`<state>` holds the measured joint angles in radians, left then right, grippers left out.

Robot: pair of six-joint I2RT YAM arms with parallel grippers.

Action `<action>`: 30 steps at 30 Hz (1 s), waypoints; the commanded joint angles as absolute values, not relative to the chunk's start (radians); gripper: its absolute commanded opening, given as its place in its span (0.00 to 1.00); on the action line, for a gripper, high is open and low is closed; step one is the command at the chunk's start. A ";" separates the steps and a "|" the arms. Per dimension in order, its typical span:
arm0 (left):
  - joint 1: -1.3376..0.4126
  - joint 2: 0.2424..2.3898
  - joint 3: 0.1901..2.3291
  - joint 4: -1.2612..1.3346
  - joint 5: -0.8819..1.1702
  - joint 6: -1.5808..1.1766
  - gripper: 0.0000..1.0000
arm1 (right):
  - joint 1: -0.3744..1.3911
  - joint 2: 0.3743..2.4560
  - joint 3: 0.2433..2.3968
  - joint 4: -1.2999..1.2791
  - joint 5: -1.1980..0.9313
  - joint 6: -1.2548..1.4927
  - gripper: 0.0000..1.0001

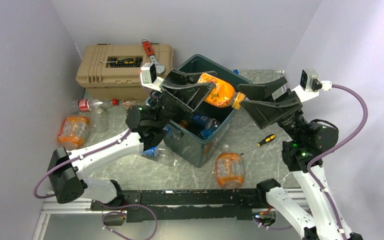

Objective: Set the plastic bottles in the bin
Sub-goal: Place the plastic bottle in the trash bin.

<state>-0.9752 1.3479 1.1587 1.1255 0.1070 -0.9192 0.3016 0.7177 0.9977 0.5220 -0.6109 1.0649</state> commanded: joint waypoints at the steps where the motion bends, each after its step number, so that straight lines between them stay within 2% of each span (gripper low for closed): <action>1: -0.992 1.354 1.207 1.190 0.102 -0.907 0.00 | 0.346 0.744 1.067 0.497 -0.631 1.026 0.86; 5: -0.994 1.338 1.194 1.183 0.082 -0.881 0.00 | 0.419 0.757 1.099 0.389 -0.616 0.949 0.87; 10: -0.999 1.332 1.197 1.183 0.083 -0.864 0.00 | 0.484 0.775 1.092 0.336 -0.569 0.904 0.64; 13: -1.000 1.322 1.194 1.176 0.082 -0.847 0.00 | 0.517 0.770 1.056 0.372 -0.545 0.901 0.58; 16: -1.000 1.306 1.183 1.161 0.082 -0.830 0.00 | 0.542 0.761 1.038 0.390 -0.515 0.885 0.43; 17: -1.001 1.302 1.180 1.148 0.090 -0.823 0.00 | 0.547 0.757 1.032 0.401 -0.506 0.878 0.35; 18: -1.001 1.295 1.179 1.132 0.103 -0.816 0.00 | 0.551 0.754 1.030 0.412 -0.503 0.873 0.24; 19: -1.000 1.288 1.182 1.111 0.124 -0.804 0.02 | 0.552 0.753 1.035 0.407 -0.502 0.869 0.09; 20: -1.000 1.274 1.180 1.078 0.147 -0.785 0.16 | 0.552 0.754 1.051 0.382 -0.500 0.852 0.00; 24: -1.000 1.137 1.163 0.830 0.182 -0.637 0.91 | 0.552 0.748 1.175 0.180 -0.509 0.737 0.00; 25: -1.000 1.104 1.163 0.738 0.175 -0.580 0.98 | 0.552 0.747 1.220 0.092 -0.500 0.697 0.00; 27: -1.001 0.999 1.199 0.516 0.155 -0.428 0.99 | 0.552 0.759 1.331 -0.117 -0.480 0.612 0.00; 30: -1.001 0.934 1.387 0.045 0.148 -0.132 1.00 | 0.552 0.831 1.565 -0.494 -0.439 0.485 0.00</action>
<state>-0.9966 1.0473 1.1820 0.5888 0.1280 -0.5163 0.5510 0.7837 1.3045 -0.0277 -0.4938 0.6922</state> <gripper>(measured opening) 0.993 0.438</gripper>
